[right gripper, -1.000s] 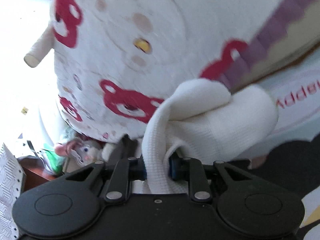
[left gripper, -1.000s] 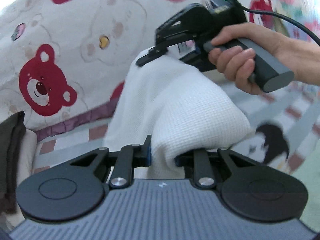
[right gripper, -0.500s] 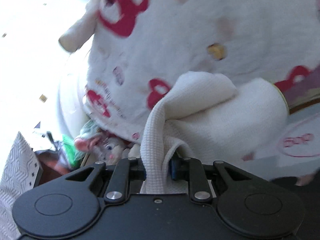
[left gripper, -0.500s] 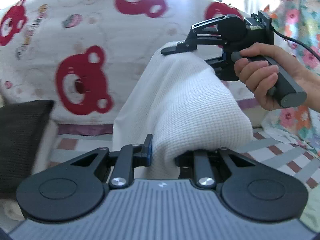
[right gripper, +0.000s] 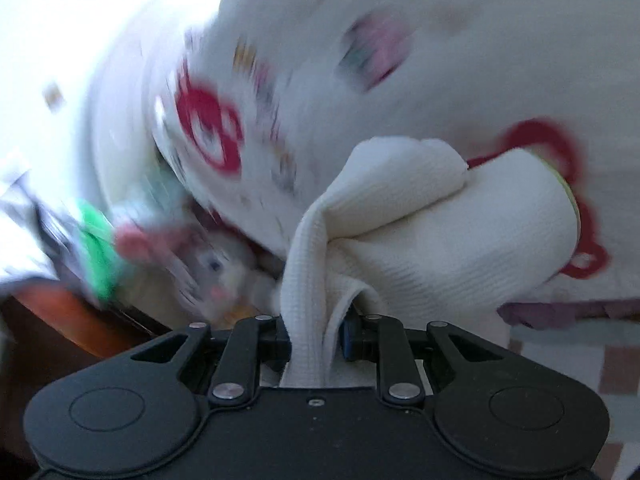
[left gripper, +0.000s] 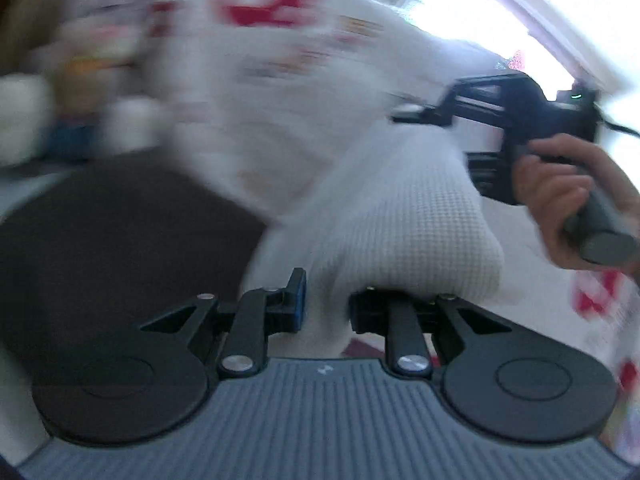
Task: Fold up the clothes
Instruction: 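Carry the held garment with both grippers toward the clothes stack by the bunny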
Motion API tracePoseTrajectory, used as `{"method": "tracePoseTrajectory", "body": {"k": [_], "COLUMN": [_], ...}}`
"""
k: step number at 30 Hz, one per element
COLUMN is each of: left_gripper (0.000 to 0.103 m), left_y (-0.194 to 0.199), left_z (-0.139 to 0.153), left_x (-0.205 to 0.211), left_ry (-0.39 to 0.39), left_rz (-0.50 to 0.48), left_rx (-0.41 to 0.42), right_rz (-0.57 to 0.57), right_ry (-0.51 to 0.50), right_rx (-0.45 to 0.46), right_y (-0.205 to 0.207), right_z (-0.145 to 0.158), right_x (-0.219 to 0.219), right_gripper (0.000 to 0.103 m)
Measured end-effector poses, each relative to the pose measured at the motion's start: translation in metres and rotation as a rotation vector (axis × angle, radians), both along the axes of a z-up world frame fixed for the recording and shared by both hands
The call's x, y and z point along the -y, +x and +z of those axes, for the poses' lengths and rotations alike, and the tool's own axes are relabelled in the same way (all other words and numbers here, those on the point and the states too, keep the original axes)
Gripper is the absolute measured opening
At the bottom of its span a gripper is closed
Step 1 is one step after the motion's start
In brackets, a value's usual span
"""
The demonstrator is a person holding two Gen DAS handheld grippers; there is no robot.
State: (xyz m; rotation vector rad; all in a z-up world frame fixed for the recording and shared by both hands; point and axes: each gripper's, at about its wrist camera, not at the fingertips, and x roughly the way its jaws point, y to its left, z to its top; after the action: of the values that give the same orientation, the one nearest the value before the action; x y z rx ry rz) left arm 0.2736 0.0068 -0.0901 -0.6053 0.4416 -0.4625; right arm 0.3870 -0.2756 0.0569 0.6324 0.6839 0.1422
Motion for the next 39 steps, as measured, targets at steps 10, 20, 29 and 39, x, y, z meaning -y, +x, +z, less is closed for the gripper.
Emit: {"method": "tracePoseTrajectory", "body": {"k": [10, 20, 29, 39], "left_gripper": [0.022, 0.046, 0.08, 0.033], "left_y": [0.034, 0.04, 0.075, 0.089], "left_z": [-0.045, -0.056, -0.038, -0.032], "left_x": [-0.08, -0.098, -0.088, -0.086], "left_ry": [-0.031, -0.081, 0.216, 0.175], "left_rz": [0.12, 0.249, 0.215, 0.176], "left_rx": [-0.187, -0.255, -0.196, -0.167], "right_rz": [0.159, 0.107, 0.129, 0.092], "right_ry": [0.091, 0.113, 0.326, 0.41], "right_rx": [0.06, 0.0, -0.039, -0.023], "right_y": [0.035, -0.092, -0.121, -0.118], "right_z": [-0.106, -0.178, -0.235, -0.243], "right_x": [-0.085, -0.007, -0.021, -0.032], "right_gripper": [0.035, 0.051, 0.058, 0.061]}}
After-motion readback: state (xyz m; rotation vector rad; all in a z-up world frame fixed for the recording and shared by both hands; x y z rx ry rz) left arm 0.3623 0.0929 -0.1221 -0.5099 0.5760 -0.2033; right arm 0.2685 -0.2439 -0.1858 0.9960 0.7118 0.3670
